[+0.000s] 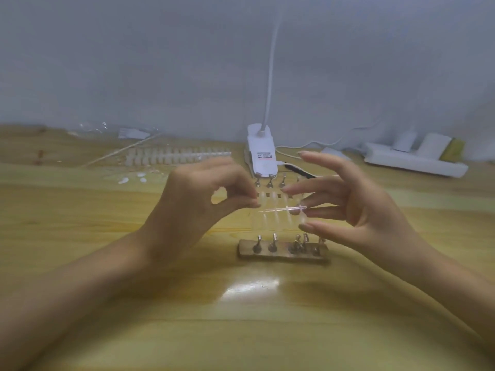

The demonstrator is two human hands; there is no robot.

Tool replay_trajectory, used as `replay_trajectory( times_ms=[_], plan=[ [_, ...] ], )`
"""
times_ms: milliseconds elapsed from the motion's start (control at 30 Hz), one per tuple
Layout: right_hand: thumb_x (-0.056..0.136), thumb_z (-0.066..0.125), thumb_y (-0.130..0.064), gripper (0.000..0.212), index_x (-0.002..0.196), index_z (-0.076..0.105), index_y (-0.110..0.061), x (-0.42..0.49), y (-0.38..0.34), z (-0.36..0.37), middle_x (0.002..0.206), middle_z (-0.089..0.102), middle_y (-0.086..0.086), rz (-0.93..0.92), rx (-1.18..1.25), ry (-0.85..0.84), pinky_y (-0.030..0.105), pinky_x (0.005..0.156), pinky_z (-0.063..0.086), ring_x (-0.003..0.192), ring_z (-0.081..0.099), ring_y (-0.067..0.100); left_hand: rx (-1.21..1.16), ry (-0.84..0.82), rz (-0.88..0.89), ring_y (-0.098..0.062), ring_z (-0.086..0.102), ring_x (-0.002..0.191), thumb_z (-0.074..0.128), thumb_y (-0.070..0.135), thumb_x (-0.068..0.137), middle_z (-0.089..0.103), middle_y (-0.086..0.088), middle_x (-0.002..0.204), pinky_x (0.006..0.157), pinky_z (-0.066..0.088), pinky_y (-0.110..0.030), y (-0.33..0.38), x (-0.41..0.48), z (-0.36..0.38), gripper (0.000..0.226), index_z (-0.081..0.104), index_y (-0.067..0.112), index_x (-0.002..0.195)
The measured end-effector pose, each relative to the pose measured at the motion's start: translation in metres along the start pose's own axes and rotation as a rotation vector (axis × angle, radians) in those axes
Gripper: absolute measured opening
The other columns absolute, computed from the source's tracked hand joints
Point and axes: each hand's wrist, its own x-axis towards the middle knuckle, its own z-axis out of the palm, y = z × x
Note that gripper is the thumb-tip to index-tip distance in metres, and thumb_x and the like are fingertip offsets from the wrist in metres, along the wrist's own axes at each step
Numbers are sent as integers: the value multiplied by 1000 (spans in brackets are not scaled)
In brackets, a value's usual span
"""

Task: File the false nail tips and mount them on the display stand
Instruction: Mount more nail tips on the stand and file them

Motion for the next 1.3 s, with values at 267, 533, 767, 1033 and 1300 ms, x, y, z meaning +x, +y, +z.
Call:
replay_trajectory(
  times_ms=[267, 533, 767, 1033, 1300],
  plan=[
    [80, 77, -16, 65, 137, 49, -28, -3, 0, -4, 121, 68, 0, -10, 34, -73, 27, 89, 56, 101, 69, 23, -46, 15, -39, -8, 62, 67, 72, 28, 88, 69, 9, 87, 58, 47, -24, 5, 2, 0, 16, 70, 14, 79],
    [87, 74, -1, 64, 141, 45, -18, 1, 15, -15, 133, 56, -2, -431, -496, -20, 24, 95, 52, 106, 64, 13, -770, -28, -857, -4, 58, 59, 69, 41, 78, 72, 7, 84, 50, 43, -12, -1, 2, 15, 11, 64, 32, 80],
    [75, 68, -48, 69, 140, 45, -41, -1, 32, -30, 123, 61, -31, 99, -600, -138, 3, 84, 33, 118, 46, -5, -701, -40, -788, -9, 70, 70, 79, 31, 68, 69, 3, 79, 49, 47, -16, -13, -6, 17, 29, 64, 22, 90],
    [66, 69, -53, 29, 93, 68, -41, 0, 28, -80, 103, 64, -22, 306, -612, -87, 17, 77, 43, 101, 56, 3, -756, -94, -711, -17, 73, 75, 77, 24, 71, 68, 2, 78, 56, 52, -20, -12, -10, 23, 23, 65, 17, 89],
    [94, 55, -43, 31, 117, 73, -30, -12, -10, 17, 107, 67, -11, -310, -839, -69, 43, 86, 43, 89, 59, 17, -774, -62, -700, -15, 71, 77, 73, 24, 77, 66, 0, 80, 59, 51, -20, -17, -12, 24, 28, 64, 10, 100]
  ],
)
